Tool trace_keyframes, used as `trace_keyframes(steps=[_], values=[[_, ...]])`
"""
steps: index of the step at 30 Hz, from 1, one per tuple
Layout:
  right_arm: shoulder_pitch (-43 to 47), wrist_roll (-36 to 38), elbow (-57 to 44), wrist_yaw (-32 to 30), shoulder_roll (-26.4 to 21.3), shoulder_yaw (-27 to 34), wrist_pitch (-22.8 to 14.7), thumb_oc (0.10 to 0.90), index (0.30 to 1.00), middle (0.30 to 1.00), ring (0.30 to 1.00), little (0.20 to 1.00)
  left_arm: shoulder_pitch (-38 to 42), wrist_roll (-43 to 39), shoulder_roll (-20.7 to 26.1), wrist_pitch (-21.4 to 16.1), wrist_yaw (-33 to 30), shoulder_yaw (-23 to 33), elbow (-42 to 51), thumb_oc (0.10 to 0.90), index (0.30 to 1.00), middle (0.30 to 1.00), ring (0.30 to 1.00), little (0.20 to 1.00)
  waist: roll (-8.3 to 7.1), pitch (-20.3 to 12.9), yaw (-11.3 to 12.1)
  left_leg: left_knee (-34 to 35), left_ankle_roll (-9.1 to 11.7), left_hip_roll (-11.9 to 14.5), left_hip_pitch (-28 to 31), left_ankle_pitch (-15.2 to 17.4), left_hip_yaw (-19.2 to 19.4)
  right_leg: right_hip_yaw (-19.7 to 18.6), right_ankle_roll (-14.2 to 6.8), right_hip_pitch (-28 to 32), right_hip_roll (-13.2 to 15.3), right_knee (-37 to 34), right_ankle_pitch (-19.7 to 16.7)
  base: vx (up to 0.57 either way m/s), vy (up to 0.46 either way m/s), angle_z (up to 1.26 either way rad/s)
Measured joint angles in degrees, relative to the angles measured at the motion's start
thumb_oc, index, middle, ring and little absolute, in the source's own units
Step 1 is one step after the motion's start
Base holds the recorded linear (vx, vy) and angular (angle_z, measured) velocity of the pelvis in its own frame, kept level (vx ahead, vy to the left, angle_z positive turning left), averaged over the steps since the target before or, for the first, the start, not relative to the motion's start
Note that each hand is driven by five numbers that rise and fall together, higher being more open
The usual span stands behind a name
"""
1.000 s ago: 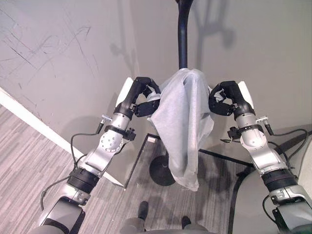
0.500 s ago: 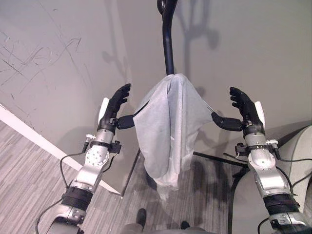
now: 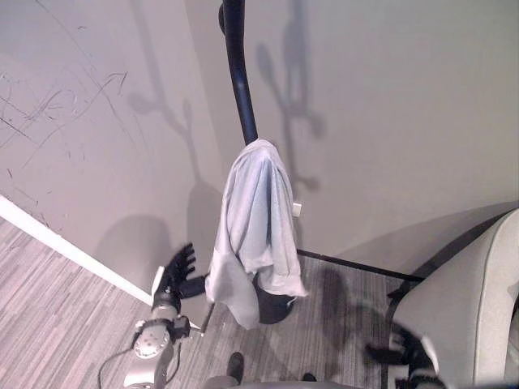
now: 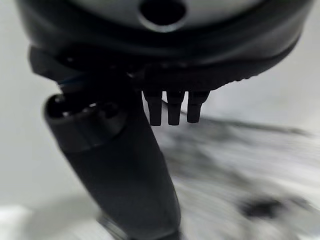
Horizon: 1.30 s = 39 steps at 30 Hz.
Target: Hang the clothes on the sofa on the clothes rack.
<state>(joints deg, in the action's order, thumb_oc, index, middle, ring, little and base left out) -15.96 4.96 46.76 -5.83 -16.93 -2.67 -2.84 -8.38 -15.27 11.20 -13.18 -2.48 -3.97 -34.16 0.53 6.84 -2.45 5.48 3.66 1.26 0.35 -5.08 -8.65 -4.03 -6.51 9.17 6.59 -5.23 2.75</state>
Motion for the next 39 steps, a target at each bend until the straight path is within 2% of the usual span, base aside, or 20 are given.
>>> trace_keyframes(steps=[3, 8, 17, 20, 24, 26, 28, 32, 34, 35, 36, 37, 39], values=[[0.41, 1.14, -0.09, 0.54, 1.72, -1.49, 0.11, 0.800, 0.900, 0.900, 0.900, 0.900, -0.61, -0.15, -0.43, 2.50, -0.57, -0.08, -1.69, 0.800, 0.900, 0.900, 0.900, 0.900, -0.15, 0.10, -0.85, 0.00, -0.03, 0.02, 0.01, -0.02, 0.02, -0.01, -0.01, -0.02, 0.02, 0.00, -0.03, 0.00, 0.000, 0.00], [3.43, 4.75, -0.56, 0.36, 1.06, -0.80, -0.07, 0.800, 0.900, 0.900, 0.900, 0.900, -1.21, -1.89, 0.81, 2.43, -2.98, 0.65, 0.97, 0.800, 0.900, 0.900, 0.900, 0.900, -0.52, 0.27, -0.68, 0.00, -0.11, 0.06, 0.00, -0.02, 0.08, 0.08, -0.03, 0.00, 0.02, 0.01, -0.04, 0.04, -0.003, 0.01], [5.36, 4.97, -2.23, 0.23, 0.81, 1.29, -0.75, 0.800, 0.900, 0.900, 0.900, 0.900, -0.57, -2.11, 3.36, 2.53, -6.85, 5.37, 4.65, 0.800, 0.900, 0.900, 0.900, 0.900, -0.56, 0.25, -0.81, -0.01, -0.24, 0.14, 0.32, -0.30, 0.50, -0.11, 0.00, 0.03, 0.04, -0.01, -0.01, 0.02, -0.001, -0.01], [5.09, 4.88, -2.19, 0.22, 0.81, 0.97, -0.78, 0.800, 0.900, 0.900, 0.900, 0.900, -1.91, -0.90, 3.48, 3.59, -8.47, 5.48, 9.80, 0.800, 0.900, 0.900, 0.900, 0.900, -0.70, 0.39, -0.61, -0.01, -0.22, 0.23, 0.34, -0.28, 0.51, -0.12, 0.00, 0.02, -0.05, -0.01, 0.00, 0.00, 0.000, 0.00], [4.27, 4.75, -2.06, 0.35, 0.83, 0.14, -0.91, 0.800, 0.900, 0.900, 0.900, 0.900, -4.24, 4.97, 5.68, 4.94, -9.38, 5.47, 18.63, 0.800, 0.900, 0.900, 0.900, 0.900, -0.61, 0.64, -0.37, 0.00, -0.42, 0.48, 0.21, -0.08, 0.51, -0.15, 0.01, -0.14, -0.30, 0.00, -0.02, -0.02, -0.006, 0.00], [3.91, 4.66, -2.04, 0.62, 0.82, -0.82, -0.96, 0.800, 0.900, 0.900, 0.900, 0.900, -5.26, 9.16, 8.99, 5.34, -8.38, 4.99, 24.19, 0.800, 0.900, 0.900, 0.900, 0.900, -0.54, 1.08, 0.03, 0.00, -0.39, 0.79, 0.23, -0.07, 0.50, -0.16, 0.03, -0.12, -0.59, 0.00, -0.04, 0.00, 0.000, 0.00], [3.50, 4.49, -2.03, 0.81, 0.69, -0.90, -0.95, 0.800, 0.900, 0.900, 0.900, 0.900, -5.41, 8.93, 11.83, 5.29, -6.16, 4.88, 29.22, 0.800, 0.900, 0.900, 0.900, 0.900, -0.12, 1.59, 0.68, 0.00, -0.40, 0.85, 0.30, -0.08, 0.47, -0.12, 0.04, -0.01, -0.66, 0.00, -0.04, 0.00, 0.000, 0.00], [3.58, 4.20, -2.04, 2.63, -0.47, -1.46, -0.39, 0.800, 0.900, 0.900, 0.900, 0.900, -4.36, -1.88, 22.15, 4.97, 1.62, 5.34, 37.41, 0.800, 0.900, 0.900, 0.900, 0.900, 1.68, 2.69, 1.11, 0.02, 0.13, 0.61, 0.86, -0.47, 0.37, -0.02, 0.03, 0.71, -0.47, 0.00, -0.05, 0.00, 0.002, 0.01], [3.82, 4.15, -2.00, 3.21, -1.16, -1.59, 0.12, 0.800, 0.900, 0.900, 0.900, 0.900, -4.43, -8.38, 31.78, 6.22, 6.80, 4.04, 40.77, 0.800, 0.900, 0.900, 0.900, 0.900, 2.43, 3.01, 0.97, 0.02, 0.25, 0.61, 1.39, -0.26, 0.31, 0.09, 0.02, 1.25, -0.48, 0.01, -0.01, 0.00, -0.002, 0.02], [4.18, 3.42, -1.89, 3.30, -1.36, -1.81, 0.31, 0.800, 0.900, 0.900, 0.900, 0.900, -4.60, -14.50, 39.11, 7.53, 10.23, 2.02, 43.33, 0.800, 0.900, 0.900, 0.900, 0.900, 3.08, 3.01, 1.40, 0.02, 0.31, 0.62, 1.37, -0.30, 0.16, 0.23, 0.02, 1.36, -0.49, -0.02, -0.01, -0.01, -0.007, 0.04], [4.33, 2.58, -1.73, 3.57, -1.48, -1.94, 0.43, 0.800, 0.900, 0.900, 0.900, 0.900, -4.76, -17.60, 44.44, 8.94, 13.02, 0.75, 45.10, 0.800, 0.900, 0.900, 0.900, 0.900, 3.23, 2.93, 1.21, 0.03, 0.35, 0.66, 1.38, -0.28, 0.14, 0.32, 0.03, 1.37, -0.55, -0.03, -0.01, 0.00, -0.009, 0.03], [4.61, 2.16, -1.33, 3.85, -1.49, -2.29, 0.47, 0.800, 0.900, 0.900, 0.900, 0.900, -5.15, -19.55, 48.43, 9.80, 15.15, -0.33, 46.78, 0.800, 0.900, 0.900, 0.900, 0.900, 3.40, 2.84, 1.07, 0.02, 0.35, 0.66, 1.48, -0.27, 0.14, 0.32, 0.02, 1.44, -0.57, -0.01, -0.01, 0.00, 0.000, 0.00], [5.51, 2.17, -0.48, 4.36, -1.58, -3.66, 0.42, 0.800, 0.900, 0.900, 0.900, 0.900, -5.02, -22.66, 52.61, 10.84, 17.39, -3.56, 48.73, 0.800, 0.900, 0.900, 0.900, 0.900, 3.98, 2.47, 0.96, 0.03, 0.37, 0.59, 1.55, -0.26, 0.17, 0.29, 0.02, 1.56, -0.49, -0.02, 0.00, 0.00, 0.000, 0.00]])
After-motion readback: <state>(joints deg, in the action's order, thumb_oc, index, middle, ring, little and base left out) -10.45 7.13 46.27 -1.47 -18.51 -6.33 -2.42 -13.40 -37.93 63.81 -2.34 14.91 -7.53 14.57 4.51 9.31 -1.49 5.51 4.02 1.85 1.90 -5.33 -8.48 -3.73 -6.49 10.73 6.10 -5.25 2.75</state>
